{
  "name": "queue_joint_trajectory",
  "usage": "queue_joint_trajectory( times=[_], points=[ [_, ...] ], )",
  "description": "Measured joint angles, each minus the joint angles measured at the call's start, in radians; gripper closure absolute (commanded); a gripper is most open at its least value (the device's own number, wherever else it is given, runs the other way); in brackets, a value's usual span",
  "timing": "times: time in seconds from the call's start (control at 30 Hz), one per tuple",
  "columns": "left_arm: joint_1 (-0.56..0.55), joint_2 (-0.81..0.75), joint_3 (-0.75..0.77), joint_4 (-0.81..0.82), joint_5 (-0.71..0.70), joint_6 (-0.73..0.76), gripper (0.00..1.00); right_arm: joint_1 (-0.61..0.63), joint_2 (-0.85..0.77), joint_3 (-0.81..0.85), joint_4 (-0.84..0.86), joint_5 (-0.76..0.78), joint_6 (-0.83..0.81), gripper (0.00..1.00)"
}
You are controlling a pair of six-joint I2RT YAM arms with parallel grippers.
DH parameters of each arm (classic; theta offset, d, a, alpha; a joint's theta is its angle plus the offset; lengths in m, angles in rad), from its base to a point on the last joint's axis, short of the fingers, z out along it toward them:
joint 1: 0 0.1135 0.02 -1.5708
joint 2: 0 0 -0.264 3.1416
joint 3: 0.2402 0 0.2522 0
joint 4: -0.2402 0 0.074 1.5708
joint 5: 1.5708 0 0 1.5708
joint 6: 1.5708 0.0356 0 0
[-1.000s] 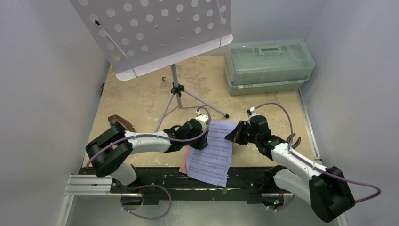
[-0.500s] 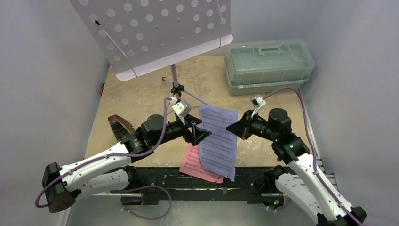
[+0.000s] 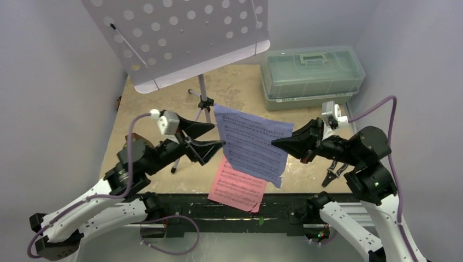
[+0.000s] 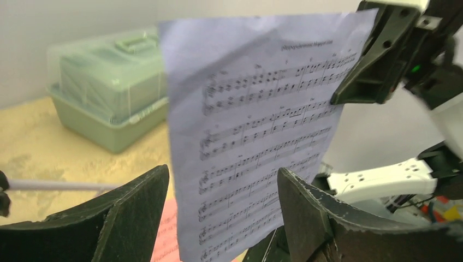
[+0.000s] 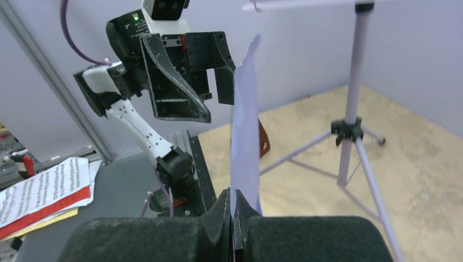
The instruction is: Set up the instrument practice props
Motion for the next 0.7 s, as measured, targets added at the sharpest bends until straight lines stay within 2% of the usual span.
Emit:
queue_joint_trajectory(
  times=[0.13,0.27,0.33,0.4,0.43,0.5,0.57,0.6,0.67,0.7],
  points=[
    [0.0,-0.085,0.063,-0.041,0.002,0.01,0.26,0.0,0.034,0.098,0.0,-0.071,-0.042,1.0],
    [0.0,-0.08,0.12,-0.091,0.043,0.011,0.23,0.0,0.058,0.14,0.012,-0.125,-0.057,1.0],
    [0.001,-0.063,0.13,-0.1,0.097,0.009,0.26,0.0,0.063,0.141,0.032,-0.144,-0.055,1.0],
    [0.001,-0.029,0.137,-0.096,0.165,0.001,0.35,0.0,0.07,0.139,0.069,-0.153,-0.043,1.0],
    [0.001,-0.01,0.141,-0.095,0.194,-0.003,0.44,0.0,0.074,0.136,0.095,-0.156,-0.035,1.0],
    [0.001,0.035,0.153,-0.094,0.256,-0.016,0.65,0.0,0.08,0.123,0.146,-0.161,-0.012,1.0],
    [0.001,0.074,0.161,-0.087,0.292,-0.024,0.95,0.0,0.086,0.094,0.209,-0.164,0.016,1.0],
    [0.001,0.086,0.161,-0.081,0.298,-0.024,1.0,0.0,0.091,0.076,0.244,-0.163,0.034,0.97],
    [0.001,0.095,0.161,-0.064,0.291,-0.024,1.0,0.0,0.111,0.045,0.306,-0.159,0.073,0.77],
    [0.001,0.094,0.164,-0.05,0.276,-0.021,1.0,0.0,0.122,0.034,0.332,-0.152,0.093,0.63]
  ],
)
